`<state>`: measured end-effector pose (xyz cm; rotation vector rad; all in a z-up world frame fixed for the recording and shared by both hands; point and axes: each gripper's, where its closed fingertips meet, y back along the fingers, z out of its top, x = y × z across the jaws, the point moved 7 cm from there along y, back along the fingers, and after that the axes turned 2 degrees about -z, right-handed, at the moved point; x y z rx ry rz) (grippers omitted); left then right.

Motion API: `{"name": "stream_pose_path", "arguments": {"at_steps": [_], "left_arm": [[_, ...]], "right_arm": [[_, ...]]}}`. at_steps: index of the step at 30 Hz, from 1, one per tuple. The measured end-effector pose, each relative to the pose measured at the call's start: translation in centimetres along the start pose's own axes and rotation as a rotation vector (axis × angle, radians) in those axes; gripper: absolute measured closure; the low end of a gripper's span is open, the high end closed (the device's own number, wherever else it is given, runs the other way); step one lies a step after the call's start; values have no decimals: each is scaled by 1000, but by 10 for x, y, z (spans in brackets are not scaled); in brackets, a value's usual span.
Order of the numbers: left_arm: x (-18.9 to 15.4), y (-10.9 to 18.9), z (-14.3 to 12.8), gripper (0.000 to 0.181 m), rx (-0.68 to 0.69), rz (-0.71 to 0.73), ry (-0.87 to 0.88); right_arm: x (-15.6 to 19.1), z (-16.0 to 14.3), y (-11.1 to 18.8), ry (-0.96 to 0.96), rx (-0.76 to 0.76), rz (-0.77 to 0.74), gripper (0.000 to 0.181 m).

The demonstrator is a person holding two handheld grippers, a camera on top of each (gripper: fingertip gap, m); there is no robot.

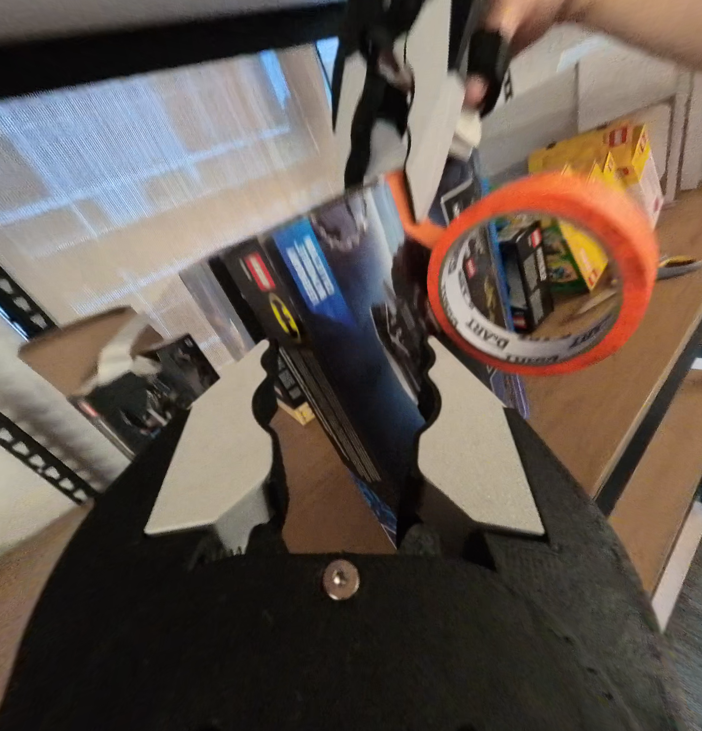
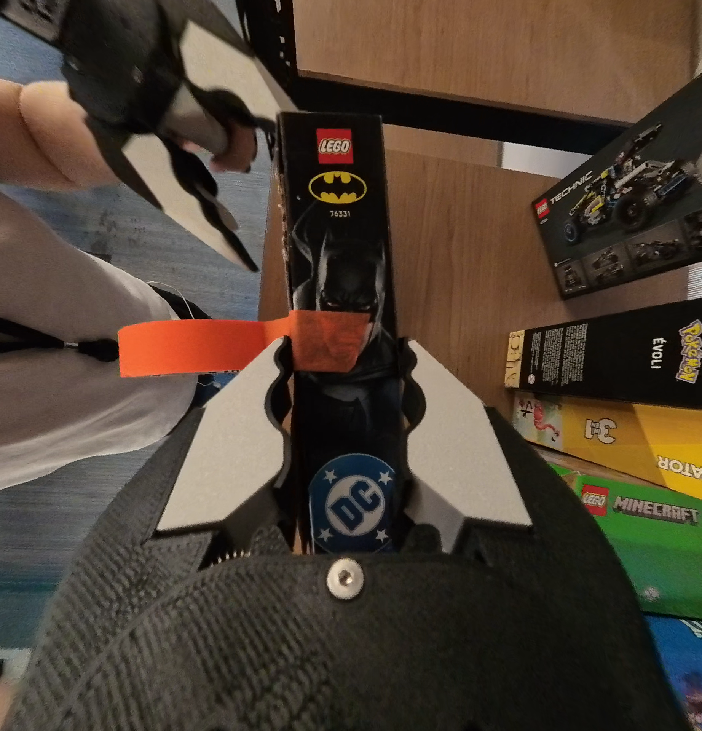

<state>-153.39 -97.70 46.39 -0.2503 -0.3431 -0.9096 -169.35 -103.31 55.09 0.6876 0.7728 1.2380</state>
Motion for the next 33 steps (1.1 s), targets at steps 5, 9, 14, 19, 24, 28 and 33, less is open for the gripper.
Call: {"name": "stream_pose_path", "arguments": {"at_steps": [5,9,14,19,24,28,33], "left_arm": [[-1,-21,-34,119,15,60,13],[9,-38,-42,121,2,24,93],[21,-43,-50,123,-25,-5,202],[21,-3,-56,126,-139,68,239],[3,11,-70,126,-160,63,325],[-12,10,-68,126,-120,106,329],[-63,25,-68,129,1,238,271]], "right_arm": [[-9,-2,0,-20,30,-28,129],[-20,-7,2,-73,45,-73,128],[-26,-12,4,-108,-11,-123,125],[-18,-5,28,9,-186,-305,106],[18,-27,86,27,-453,-525,102],[73,-119,116,47,-432,-639,132],[124,-314,107,-156,-141,-552,140]]}}
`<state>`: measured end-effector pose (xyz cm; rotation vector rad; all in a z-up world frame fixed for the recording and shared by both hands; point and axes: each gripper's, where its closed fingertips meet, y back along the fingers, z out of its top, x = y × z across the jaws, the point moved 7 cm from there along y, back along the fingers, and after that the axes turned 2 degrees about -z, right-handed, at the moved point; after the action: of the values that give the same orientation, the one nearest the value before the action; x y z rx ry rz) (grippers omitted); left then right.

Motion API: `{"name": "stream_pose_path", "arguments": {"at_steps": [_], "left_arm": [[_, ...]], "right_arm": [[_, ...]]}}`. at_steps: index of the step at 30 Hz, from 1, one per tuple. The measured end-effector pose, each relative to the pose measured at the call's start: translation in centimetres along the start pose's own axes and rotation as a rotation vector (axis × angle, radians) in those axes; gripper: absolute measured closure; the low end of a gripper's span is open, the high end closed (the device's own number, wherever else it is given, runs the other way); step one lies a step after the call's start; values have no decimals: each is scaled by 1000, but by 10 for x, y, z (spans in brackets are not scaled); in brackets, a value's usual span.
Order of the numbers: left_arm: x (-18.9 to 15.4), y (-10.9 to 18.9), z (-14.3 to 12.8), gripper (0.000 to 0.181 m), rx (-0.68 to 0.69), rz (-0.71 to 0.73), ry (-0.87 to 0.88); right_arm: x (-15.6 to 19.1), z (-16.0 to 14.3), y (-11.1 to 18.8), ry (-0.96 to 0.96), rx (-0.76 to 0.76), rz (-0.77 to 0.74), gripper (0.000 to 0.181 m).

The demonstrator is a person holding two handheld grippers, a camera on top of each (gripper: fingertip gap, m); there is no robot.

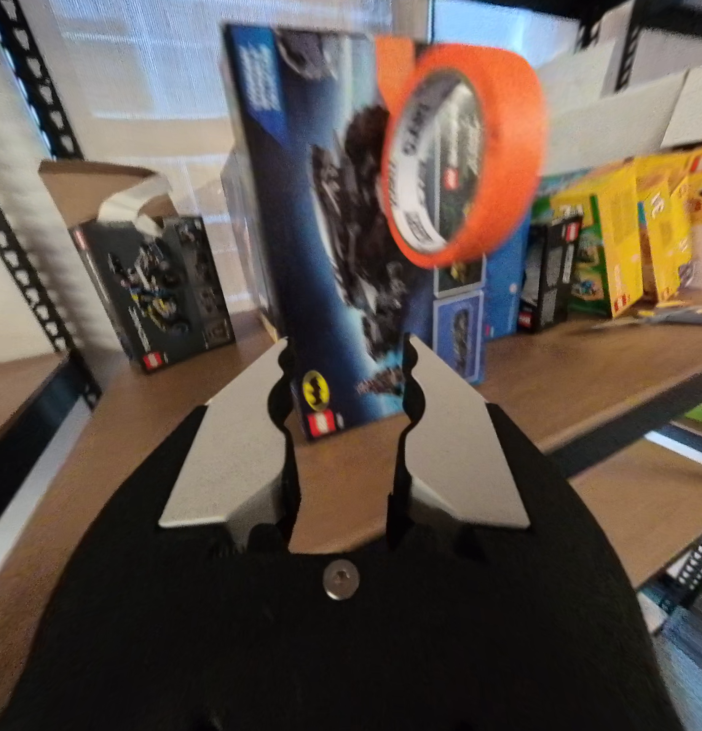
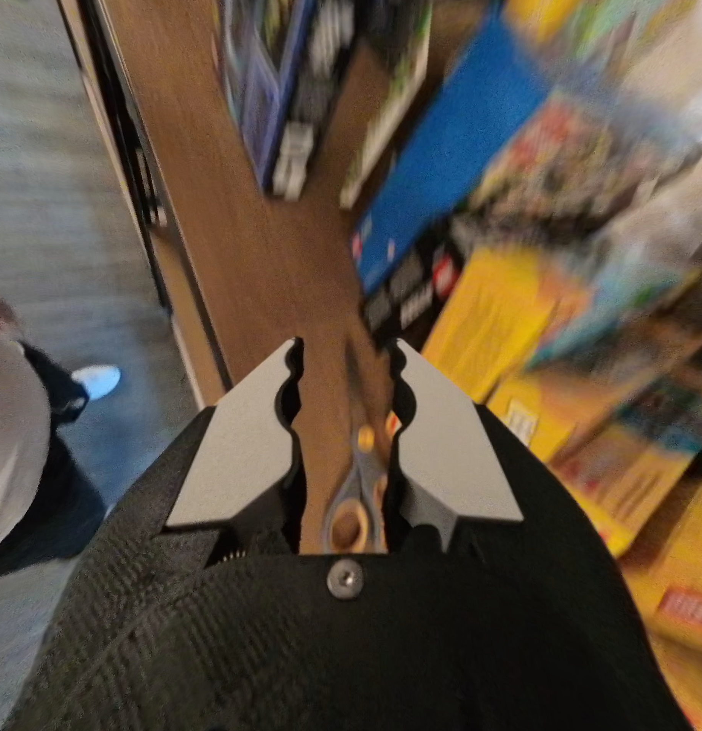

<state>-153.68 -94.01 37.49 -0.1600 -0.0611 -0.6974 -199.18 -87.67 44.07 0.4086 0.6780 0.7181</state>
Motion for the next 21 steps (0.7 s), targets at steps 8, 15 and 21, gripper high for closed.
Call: {"name": "stream_pose_path", "arguments": {"at_steps": [8,15,21], "left_arm": [[-156,21,-64,134,218,159,66],[-264,-37,-49,141,142,-41,275],[-320,-86,-63,145,67,-176,715]], "right_arm": [[-33,-158,-6,-265,130,159,144],[-29,-180,-31,-316,72,291,157],[20,-150,-32,-154,-24,327,160]]}}
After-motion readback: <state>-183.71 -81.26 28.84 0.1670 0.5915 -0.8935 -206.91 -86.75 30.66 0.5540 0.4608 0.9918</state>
